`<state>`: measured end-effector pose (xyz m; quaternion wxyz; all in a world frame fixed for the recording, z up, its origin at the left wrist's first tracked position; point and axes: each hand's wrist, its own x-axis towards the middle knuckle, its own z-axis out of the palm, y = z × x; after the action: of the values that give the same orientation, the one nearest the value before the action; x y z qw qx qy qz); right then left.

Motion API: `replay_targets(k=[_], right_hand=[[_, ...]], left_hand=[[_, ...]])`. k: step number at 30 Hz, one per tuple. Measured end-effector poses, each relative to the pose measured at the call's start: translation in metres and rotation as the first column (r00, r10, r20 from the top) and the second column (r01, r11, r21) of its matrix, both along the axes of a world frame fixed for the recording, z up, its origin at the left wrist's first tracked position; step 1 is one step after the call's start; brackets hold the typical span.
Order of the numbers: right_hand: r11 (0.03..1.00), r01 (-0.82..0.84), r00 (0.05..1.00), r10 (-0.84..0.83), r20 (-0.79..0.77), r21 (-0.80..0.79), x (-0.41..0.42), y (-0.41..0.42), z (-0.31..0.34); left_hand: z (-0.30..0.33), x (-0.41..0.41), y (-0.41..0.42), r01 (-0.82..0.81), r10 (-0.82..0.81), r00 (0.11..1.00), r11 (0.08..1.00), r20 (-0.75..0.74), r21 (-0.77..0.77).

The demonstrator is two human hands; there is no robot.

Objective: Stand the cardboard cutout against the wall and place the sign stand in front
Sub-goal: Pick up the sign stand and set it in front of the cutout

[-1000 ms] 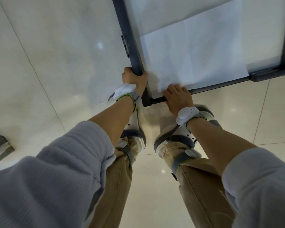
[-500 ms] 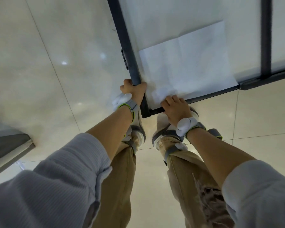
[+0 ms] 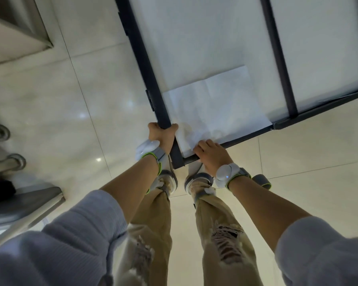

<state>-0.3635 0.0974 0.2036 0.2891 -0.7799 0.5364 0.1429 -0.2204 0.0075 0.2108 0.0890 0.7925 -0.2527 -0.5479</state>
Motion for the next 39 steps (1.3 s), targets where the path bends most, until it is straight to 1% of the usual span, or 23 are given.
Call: replay_targets(k=[5,6,7,9,12,14,19,24,26,29,34,35,39], right_hand=[[1.000,0.008,1.000,-0.007,0.015,-0.012,-0.015,-0.013,0.067],[1.000,0.018,1.000,-0.018,0.014,-0.005,-0.017,-0.013,0.071],[1.000,0.029,1.000,-0.029,0.009,0.007,-0.023,-0.017,0.095],[0.997,0.062,0.998,-0.063,0.029,0.034,-0.028,-0.020,0.115],[0.990,0.130,0.990,-0.132,0.051,0.045,-0.035,-0.023,0.143],[0.977,0.204,0.977,-0.207,0.044,0.066,-0.043,-0.025,0.171],[0.923,0.383,0.918,-0.383,0.105,0.025,-0.068,-0.024,0.233],[0.860,0.510,0.854,-0.502,0.134,-0.029,-0.099,-0.023,0.288],[0.830,0.555,0.826,-0.541,0.156,-0.061,-0.115,-0.022,0.311],[0.761,0.644,0.759,-0.621,0.195,-0.080,-0.137,-0.020,0.341],[0.629,0.764,0.643,-0.719,0.265,-0.146,-0.177,-0.004,0.385],[0.613,0.777,0.627,-0.730,0.272,-0.145,-0.179,-0.004,0.386],[0.489,0.848,0.530,-0.787,0.316,-0.204,-0.214,0.011,0.422]], left_hand=[[0.064,-0.016,-0.015,-0.005,0.003,1.000,0.999,-0.029,-0.047],[0.068,-0.019,-0.016,-0.014,0.012,0.999,0.998,-0.041,-0.056],[0.091,-0.024,-0.022,-0.001,-0.004,0.998,0.997,-0.059,-0.075],[0.110,-0.029,-0.025,0.005,-0.011,0.998,0.996,-0.068,-0.089],[0.136,-0.040,-0.032,0.010,-0.017,0.997,0.996,-0.078,-0.093],[0.167,-0.049,-0.037,0.017,-0.025,0.995,0.996,-0.092,-0.082],[0.233,-0.076,-0.048,0.018,-0.029,0.987,0.997,-0.155,-0.074],[0.292,-0.113,-0.060,0.052,-0.073,0.976,0.993,-0.205,-0.106],[0.316,-0.132,-0.063,0.068,-0.098,0.969,0.988,-0.226,-0.136],[0.348,-0.159,-0.067,0.078,-0.122,0.955,0.983,-0.269,-0.168],[0.400,-0.211,-0.063,0.075,-0.147,0.931,0.973,-0.333,-0.218],[0.403,-0.217,-0.063,0.067,-0.145,0.927,0.972,-0.346,-0.227],[0.444,-0.269,-0.050,0.092,-0.208,0.892,0.953,-0.402,-0.288]])
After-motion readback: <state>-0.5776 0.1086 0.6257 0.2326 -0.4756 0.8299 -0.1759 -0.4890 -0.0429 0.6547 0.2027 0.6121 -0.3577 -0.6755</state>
